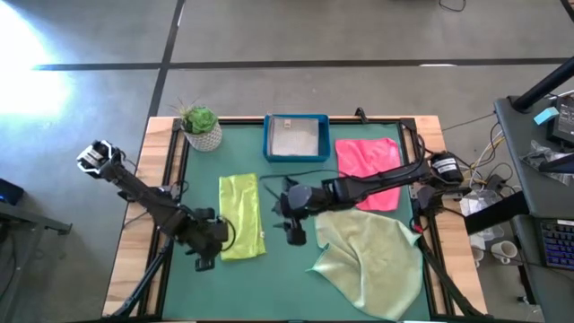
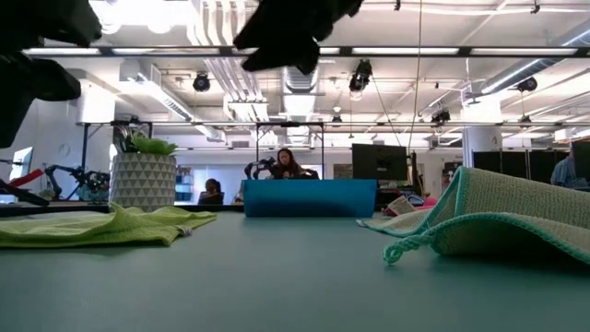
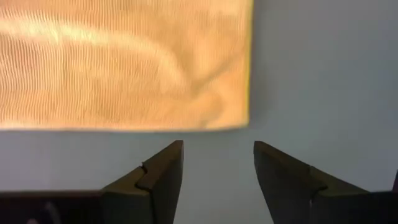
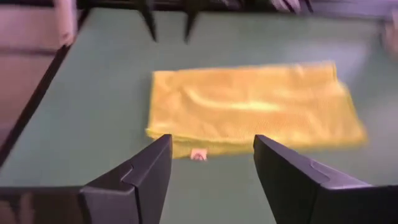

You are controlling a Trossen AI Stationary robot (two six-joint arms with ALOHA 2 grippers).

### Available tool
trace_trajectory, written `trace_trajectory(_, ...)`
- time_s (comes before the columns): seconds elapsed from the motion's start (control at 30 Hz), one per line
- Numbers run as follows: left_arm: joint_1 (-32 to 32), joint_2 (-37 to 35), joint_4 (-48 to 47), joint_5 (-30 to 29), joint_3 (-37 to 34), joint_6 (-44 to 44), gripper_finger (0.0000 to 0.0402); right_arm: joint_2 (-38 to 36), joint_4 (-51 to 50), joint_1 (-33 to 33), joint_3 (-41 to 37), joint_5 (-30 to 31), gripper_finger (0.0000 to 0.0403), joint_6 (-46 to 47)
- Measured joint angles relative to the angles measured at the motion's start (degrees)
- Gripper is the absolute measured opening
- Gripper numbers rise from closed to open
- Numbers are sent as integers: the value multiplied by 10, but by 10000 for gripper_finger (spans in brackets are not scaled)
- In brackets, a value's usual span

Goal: Fold microfiber towels
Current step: Fold the green microfiber cloth

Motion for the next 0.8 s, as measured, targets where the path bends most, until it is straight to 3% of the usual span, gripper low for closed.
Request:
trace_trajectory(0.23,-60,33,23,-77,0,-69,180,27,65,24,0,0,215,-120)
trace_trajectory(0.43,-73,90,53,-86,0,-56,180,70,73,28,0,-1,215,-147)
trace_trajectory(0.8,-72,154,107,-86,0,-17,180,123,139,28,0,-69,215,-160)
